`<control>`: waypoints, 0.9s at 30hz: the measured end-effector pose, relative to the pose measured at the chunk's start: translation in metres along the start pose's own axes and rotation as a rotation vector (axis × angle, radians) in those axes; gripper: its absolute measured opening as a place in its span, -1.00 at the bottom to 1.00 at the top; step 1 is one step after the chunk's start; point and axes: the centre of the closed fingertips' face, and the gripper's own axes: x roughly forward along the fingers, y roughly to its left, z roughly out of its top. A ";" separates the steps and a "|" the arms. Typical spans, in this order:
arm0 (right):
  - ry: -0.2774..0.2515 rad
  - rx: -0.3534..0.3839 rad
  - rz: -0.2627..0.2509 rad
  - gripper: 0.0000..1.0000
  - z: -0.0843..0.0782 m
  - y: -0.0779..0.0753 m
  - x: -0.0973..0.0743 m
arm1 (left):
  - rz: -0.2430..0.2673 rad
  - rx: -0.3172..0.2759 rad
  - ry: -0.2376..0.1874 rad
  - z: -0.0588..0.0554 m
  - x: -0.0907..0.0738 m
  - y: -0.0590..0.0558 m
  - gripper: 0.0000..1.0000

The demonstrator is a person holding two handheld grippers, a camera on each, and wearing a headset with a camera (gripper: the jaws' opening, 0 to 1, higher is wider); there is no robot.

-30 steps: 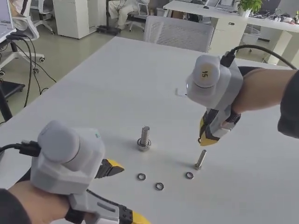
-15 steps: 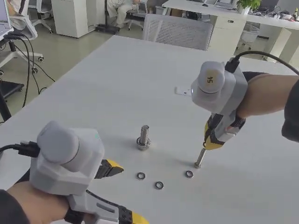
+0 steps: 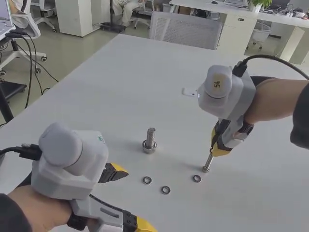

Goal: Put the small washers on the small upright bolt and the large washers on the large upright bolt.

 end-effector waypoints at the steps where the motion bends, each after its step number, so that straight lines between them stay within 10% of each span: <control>1: -0.001 0.000 0.001 -0.72 0.000 0.000 0.000 | 0.001 0.000 -0.001 0.000 0.000 0.000 0.62; 27: -0.002 0.004 0.014 -0.72 0.000 0.008 0.009 | 0.002 -0.006 0.001 -0.006 -0.002 -0.003 0.61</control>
